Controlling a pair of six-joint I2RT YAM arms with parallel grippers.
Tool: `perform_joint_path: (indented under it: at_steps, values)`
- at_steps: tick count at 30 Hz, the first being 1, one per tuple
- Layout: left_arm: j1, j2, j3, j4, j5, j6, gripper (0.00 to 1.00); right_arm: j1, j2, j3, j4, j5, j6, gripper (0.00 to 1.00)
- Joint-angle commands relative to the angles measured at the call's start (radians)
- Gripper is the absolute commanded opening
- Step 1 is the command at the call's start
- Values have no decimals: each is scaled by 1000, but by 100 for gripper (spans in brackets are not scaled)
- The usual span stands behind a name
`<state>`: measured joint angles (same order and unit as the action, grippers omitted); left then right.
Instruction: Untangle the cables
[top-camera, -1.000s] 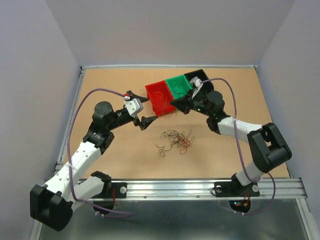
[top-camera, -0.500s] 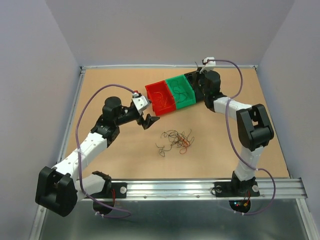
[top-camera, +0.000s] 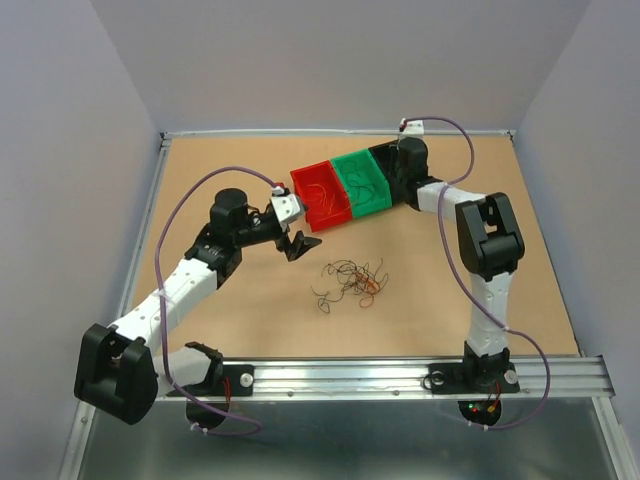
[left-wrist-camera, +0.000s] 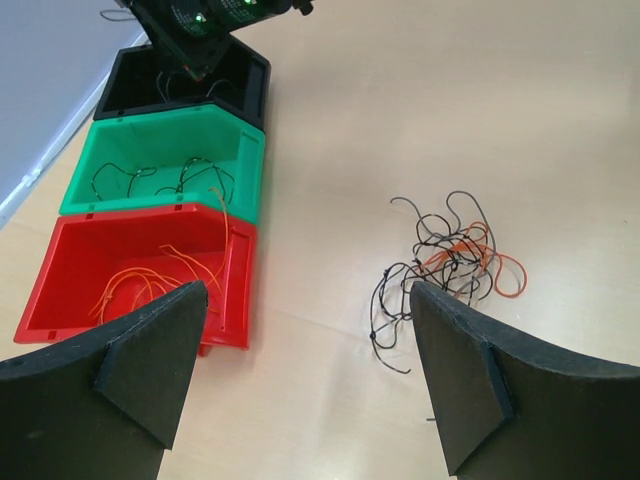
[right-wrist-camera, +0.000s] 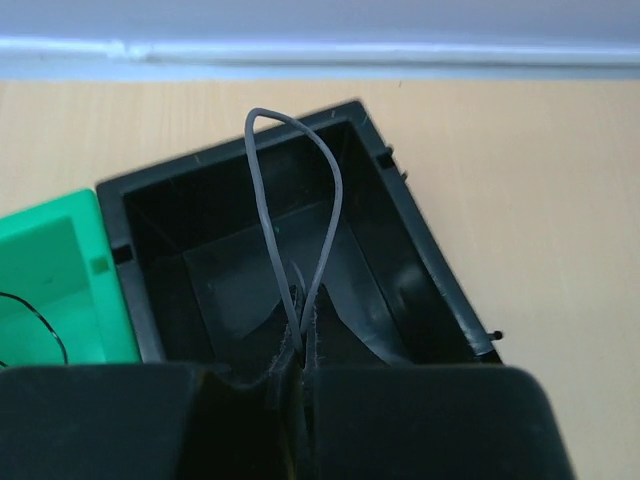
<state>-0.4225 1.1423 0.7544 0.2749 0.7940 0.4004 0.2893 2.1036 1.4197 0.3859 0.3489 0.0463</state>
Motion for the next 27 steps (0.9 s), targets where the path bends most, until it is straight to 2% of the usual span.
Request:
perform_joint_path:
  at_steps: [1,4,8,9,10,13,15,16,17,20,24,27]
  values:
    - [1,2,51,6,25,25,94,-2,53,117,-167,-34,-3,0]
    - [1,4,51,1,24,31,94,-2,99,202,-283,-47,10,0]
    - [-1,10,56,-5,19,34,94,-2,92,234,-325,-45,27,2]
    - [1,13,57,-6,20,35,94,-2,73,232,-326,-36,32,6]
    - [-2,14,57,-8,27,38,94,-2,62,231,-331,-30,33,17]
    - [-2,17,60,-16,25,41,94,-1,21,228,-337,-8,40,18]
    - [-4,19,63,-17,25,44,94,-2,0,217,-343,8,47,28]
    - [-4,17,62,-19,22,44,94,-1,-19,210,-344,12,50,38]
    - [-4,20,65,-19,19,43,94,-2,-30,203,-344,16,52,44]
    - [-5,28,69,-23,13,40,94,-2,-66,180,-344,13,61,55]
    - [-7,36,71,-25,10,44,94,-2,-115,141,-344,18,72,56]
    - [-10,40,72,-26,-1,48,94,-4,-163,101,-344,-13,86,62]
